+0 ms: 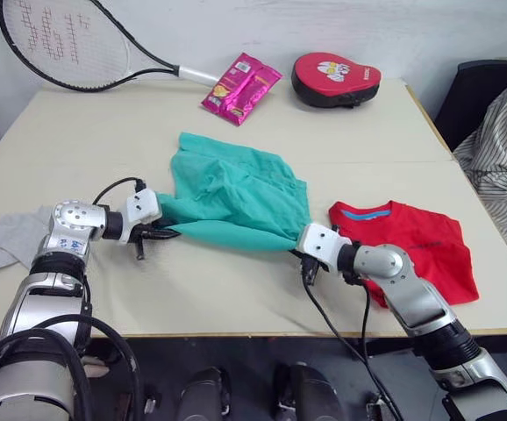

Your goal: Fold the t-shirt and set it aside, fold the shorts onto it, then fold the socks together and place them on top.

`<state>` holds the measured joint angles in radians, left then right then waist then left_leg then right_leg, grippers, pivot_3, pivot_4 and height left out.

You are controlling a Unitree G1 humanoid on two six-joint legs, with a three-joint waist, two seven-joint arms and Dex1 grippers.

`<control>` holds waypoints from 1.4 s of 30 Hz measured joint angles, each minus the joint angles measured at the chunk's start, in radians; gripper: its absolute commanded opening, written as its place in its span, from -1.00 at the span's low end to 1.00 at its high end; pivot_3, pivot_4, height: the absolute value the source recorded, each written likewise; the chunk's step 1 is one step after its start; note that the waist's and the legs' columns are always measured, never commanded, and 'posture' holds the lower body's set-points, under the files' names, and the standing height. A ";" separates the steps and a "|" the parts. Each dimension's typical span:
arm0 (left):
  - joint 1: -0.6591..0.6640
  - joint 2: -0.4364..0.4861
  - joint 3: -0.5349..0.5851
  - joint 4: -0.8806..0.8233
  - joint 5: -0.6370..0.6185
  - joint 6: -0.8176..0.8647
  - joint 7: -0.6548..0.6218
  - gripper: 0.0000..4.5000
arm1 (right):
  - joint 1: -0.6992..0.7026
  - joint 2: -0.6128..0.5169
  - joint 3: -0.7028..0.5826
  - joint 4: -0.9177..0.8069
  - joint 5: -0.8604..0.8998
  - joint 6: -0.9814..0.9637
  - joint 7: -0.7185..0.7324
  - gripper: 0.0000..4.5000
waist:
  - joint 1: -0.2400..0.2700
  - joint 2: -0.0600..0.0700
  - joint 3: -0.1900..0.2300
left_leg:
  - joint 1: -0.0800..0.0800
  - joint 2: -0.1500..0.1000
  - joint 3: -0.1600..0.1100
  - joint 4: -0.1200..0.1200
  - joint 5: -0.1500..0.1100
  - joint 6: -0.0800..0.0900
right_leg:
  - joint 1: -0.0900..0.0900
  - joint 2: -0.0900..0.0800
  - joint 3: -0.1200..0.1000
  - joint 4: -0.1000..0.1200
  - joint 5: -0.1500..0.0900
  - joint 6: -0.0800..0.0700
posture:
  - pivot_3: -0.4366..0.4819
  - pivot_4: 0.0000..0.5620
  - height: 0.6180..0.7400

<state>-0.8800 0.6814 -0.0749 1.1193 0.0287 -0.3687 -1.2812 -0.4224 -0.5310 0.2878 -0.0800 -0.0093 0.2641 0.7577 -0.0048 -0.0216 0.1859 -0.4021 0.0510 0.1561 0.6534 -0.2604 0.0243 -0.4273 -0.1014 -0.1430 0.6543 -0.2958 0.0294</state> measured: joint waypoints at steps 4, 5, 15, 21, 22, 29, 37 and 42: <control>0.066 0.014 0.056 -0.055 -0.084 0.064 -0.125 -0.99 | -0.028 0.020 -0.036 0.016 0.049 -0.003 0.025 -1.00 | -0.009 0.000 0.000 | -0.002 0.000 0.001 0.000 0.000 -0.001 | -0.001 0.000 -0.001 -0.001 0.000 0.000 | -0.05 -0.47 1.00; 0.097 0.032 0.067 -0.095 -0.109 0.100 -0.162 -0.99 | -0.041 0.026 -0.044 0.025 0.066 -0.008 0.039 -1.00 | -0.018 -0.001 0.001 | -0.002 0.001 0.001 0.000 0.000 -0.001 | -0.001 0.001 -0.001 -0.001 0.000 0.000 | -0.05 -0.47 1.00; 0.631 0.212 0.382 -1.107 -0.572 0.746 -0.149 -0.99 | -0.071 -0.065 -0.127 0.030 0.268 -0.087 0.325 -1.00 | -0.045 -0.005 0.005 | -0.001 0.003 0.000 -0.004 0.003 -0.007 | -0.001 0.002 0.002 -0.004 -0.001 0.000 | -0.05 -0.47 1.00; 1.107 0.327 0.530 -1.462 -0.643 0.920 -0.186 -0.99 | 0.049 -0.181 -0.100 -0.108 0.369 -0.035 0.504 -1.00 | -0.040 -0.004 0.006 | 0.001 0.004 -0.001 -0.006 -0.003 -0.008 | -0.002 0.003 0.002 -0.005 -0.003 -0.003 | -0.05 -0.47 1.00; 1.150 0.324 0.547 -1.487 -0.663 0.938 -0.191 -0.99 | 0.063 -0.205 -0.086 -0.121 0.370 -0.020 0.524 -1.00 | -0.035 -0.004 0.006 | 0.001 0.005 -0.001 -0.005 -0.005 -0.011 | -0.001 0.003 0.002 -0.005 -0.003 -0.004 | -0.05 -0.47 1.00; 1.288 0.367 0.581 -1.541 -0.693 0.995 -0.205 -0.99 | 0.083 -0.284 0.003 -0.181 0.363 0.067 0.589 -1.00 | -0.018 -0.003 0.007 | -0.001 0.007 -0.001 -0.006 -0.006 -0.012 | -0.002 0.005 0.000 -0.011 -0.005 -0.008 | -0.05 -0.47 1.00; 0.933 0.446 0.530 -1.424 -0.815 1.113 -0.162 -0.99 | 0.039 -0.319 -0.070 -0.196 0.494 0.203 0.628 -1.00 | 0.001 -0.003 0.007 | -0.002 0.008 -0.001 -0.006 -0.007 -0.012 | -0.003 0.005 -0.002 -0.010 -0.003 -0.009 | -0.05 -0.47 1.00; 0.555 0.552 0.451 -1.241 -0.847 1.138 -0.173 -0.99 | -0.070 -0.321 -0.214 -0.238 0.717 0.424 0.574 -1.00 | -0.002 -0.001 0.009 | -0.003 0.009 -0.001 -0.005 -0.006 -0.011 | -0.003 0.006 -0.002 -0.009 -0.002 -0.009 | -0.05 -0.47 1.00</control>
<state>-0.3247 1.2332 0.3761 -0.1216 -0.8186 0.7697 -1.4547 -0.4919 -0.8521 0.0740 -0.3179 0.7081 0.6883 1.3315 -0.0072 -0.0229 0.1945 -0.4048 0.0595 0.1548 0.6483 -0.2661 0.0137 -0.4302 -0.0950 -0.1453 0.6453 -0.2976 0.0209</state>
